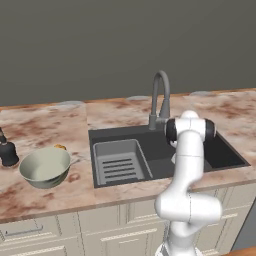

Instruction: Pick the lime from the sink and place it in the bowl. Then pick the bowl and place it in the microwave. Then close the microwave door and press the start button.

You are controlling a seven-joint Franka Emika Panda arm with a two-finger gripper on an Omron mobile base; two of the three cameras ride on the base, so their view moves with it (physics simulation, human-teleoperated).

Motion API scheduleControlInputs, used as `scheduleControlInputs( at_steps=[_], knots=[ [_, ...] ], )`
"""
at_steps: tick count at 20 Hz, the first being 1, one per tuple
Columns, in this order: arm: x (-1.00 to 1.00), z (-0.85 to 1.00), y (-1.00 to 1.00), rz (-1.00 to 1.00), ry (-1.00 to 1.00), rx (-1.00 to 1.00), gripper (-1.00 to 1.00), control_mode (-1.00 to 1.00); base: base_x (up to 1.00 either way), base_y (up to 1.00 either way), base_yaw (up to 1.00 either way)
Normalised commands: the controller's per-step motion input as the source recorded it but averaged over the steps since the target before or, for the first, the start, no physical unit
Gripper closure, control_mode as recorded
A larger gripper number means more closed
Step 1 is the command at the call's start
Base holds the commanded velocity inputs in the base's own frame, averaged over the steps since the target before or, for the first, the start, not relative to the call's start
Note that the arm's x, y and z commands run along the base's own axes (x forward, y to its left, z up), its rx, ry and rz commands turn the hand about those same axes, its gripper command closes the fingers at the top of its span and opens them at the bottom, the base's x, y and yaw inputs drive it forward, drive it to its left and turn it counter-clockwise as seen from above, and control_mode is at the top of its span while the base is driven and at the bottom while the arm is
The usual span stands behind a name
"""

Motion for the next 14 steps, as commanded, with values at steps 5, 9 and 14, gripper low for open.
scheduleControlInputs(
  at_steps=[5,9,14],
  knots=[
    [0.23,-0.26,-0.12,0.0,0.0,0.0,-1.0,-1.0,0.0,0.0,0.0],
    [-0.06,-0.44,0.0,0.0,0.0,0.0,1.0,-1.0,0.0,0.0,0.0],
    [-0.51,-0.06,0.03,0.0,-0.05,-0.01,1.0,-1.0,0.0,0.0,0.0]
  ],
)
